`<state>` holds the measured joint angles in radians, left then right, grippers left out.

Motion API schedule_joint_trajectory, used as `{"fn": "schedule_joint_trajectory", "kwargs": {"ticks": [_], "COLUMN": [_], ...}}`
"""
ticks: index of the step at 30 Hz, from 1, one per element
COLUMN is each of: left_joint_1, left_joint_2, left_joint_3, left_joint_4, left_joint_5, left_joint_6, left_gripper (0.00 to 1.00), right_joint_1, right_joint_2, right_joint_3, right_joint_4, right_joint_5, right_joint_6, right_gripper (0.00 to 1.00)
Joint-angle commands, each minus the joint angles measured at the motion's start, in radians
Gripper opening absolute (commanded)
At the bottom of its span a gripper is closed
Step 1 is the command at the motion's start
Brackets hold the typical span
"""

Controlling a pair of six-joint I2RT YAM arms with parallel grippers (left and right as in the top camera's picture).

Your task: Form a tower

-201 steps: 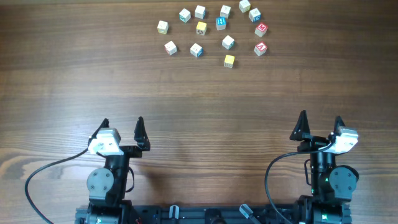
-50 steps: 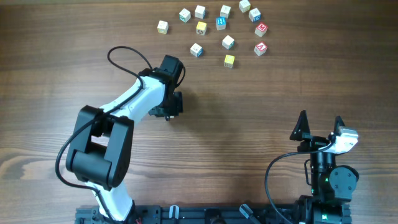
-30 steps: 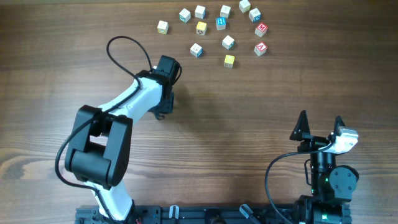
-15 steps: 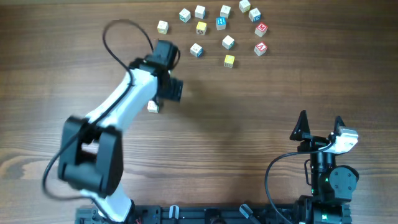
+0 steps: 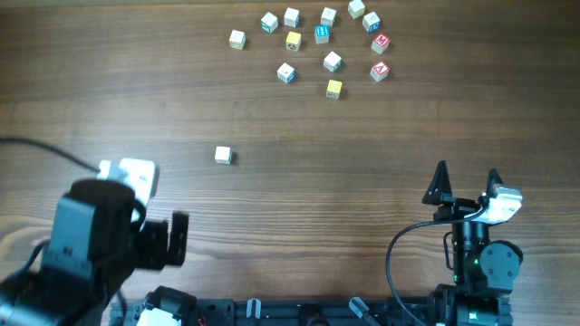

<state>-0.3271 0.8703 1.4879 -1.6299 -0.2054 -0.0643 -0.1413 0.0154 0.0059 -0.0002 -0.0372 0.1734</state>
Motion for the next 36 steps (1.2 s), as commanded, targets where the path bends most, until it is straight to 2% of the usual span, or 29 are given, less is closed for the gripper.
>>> {"fn": "schedule_joint_trajectory", "kwargs": {"ticks": [1, 12, 13, 14, 17, 18, 20, 21, 23, 24, 25, 27, 30, 33, 36], "left_joint_1": [-0.002, -0.002, -0.002, -0.002, -0.002, -0.002, -0.002, -0.002, -0.002, -0.002, -0.002, -0.002, -0.002, -0.002, -0.002], "left_joint_2": [-0.05, -0.053, -0.053, -0.053, -0.053, -0.053, -0.053, -0.053, -0.053, -0.053, -0.053, -0.053, -0.053, -0.053, -0.053], "left_joint_3": [-0.003, -0.003, -0.003, -0.003, -0.003, -0.003, -0.003, -0.003, -0.003, -0.003, -0.003, -0.003, -0.003, -0.003, -0.003], "left_joint_4": [-0.051, -0.054, -0.054, -0.054, -0.054, -0.054, -0.054, -0.054, -0.054, -0.054, -0.054, -0.054, -0.054, -0.054, -0.054], "left_joint_5": [-0.012, -0.012, -0.012, -0.012, -0.012, -0.012, -0.012, -0.012, -0.012, -0.012, -0.012, -0.012, -0.012, -0.012, -0.012], "left_joint_6": [0.005, 0.005, 0.005, 0.005, 0.005, 0.005, 0.005, 0.005, 0.005, 0.005, 0.005, 0.005, 0.005, 0.005, 0.005], "left_gripper": [1.0, 1.0, 1.0, 1.0, 1.0, 1.0, 1.0, 1.0, 1.0, 1.0, 1.0, 1.0, 1.0, 1.0, 1.0], "right_joint_1": [-0.004, -0.004, -0.004, -0.004, -0.004, -0.004, -0.004, -0.004, -0.004, -0.004, -0.004, -0.004, -0.004, -0.004, 0.011], "right_joint_2": [-0.005, -0.005, -0.005, -0.005, -0.005, -0.005, -0.005, -0.005, -0.005, -0.001, 0.007, 0.066, 0.232, 0.551, 0.871], "right_joint_3": [-0.001, -0.001, -0.001, -0.001, -0.001, -0.001, -0.001, -0.001, 0.0, 0.006, 0.026, 0.103, 0.227, 0.46, 0.74], "right_joint_4": [0.002, 0.031, 0.056, 0.053, 0.037, 0.034, 0.035, 0.063, 0.245, 0.308, 0.311, 0.269, 0.217, 0.158, -0.014], "right_joint_5": [-0.014, -0.026, -0.052, -0.112, -0.115, -0.097, -0.125, -0.181, -0.391, -0.43, -0.429, -0.426, -0.428, -0.435, -0.487], "right_joint_6": [-0.014, 0.019, 0.097, 0.251, 0.644, 0.715, 0.952, 0.975, 0.786, 0.751, 0.738, 0.608, 0.475, 0.392, 0.322], "right_gripper": [1.0, 1.0, 0.99, 1.0, 1.0, 1.0, 1.0, 1.0, 1.0, 1.0, 1.0, 1.0, 1.0, 1.0, 1.0]}}
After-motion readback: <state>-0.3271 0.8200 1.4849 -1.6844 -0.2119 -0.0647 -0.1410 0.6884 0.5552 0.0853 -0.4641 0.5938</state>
